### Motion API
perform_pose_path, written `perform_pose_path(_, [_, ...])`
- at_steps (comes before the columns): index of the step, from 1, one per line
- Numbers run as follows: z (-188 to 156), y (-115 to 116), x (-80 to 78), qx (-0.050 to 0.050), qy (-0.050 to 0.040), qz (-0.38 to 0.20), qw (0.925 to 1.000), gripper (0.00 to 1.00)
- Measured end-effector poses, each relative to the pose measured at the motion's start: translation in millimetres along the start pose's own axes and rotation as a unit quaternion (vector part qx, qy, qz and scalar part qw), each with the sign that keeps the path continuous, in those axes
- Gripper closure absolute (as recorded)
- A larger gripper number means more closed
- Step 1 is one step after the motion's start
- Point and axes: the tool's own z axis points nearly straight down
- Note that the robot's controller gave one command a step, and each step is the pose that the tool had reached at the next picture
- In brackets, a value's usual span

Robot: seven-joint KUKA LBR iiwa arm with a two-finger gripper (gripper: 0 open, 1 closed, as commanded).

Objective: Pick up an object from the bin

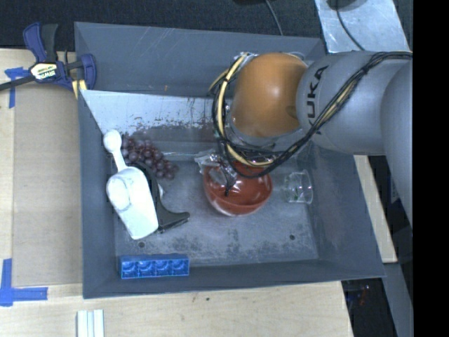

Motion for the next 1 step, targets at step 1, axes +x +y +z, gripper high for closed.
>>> perform_pose_path(1, [-98.5,11.8,2.2,-0.002,0.0022,-0.011,0.9999,1.0])
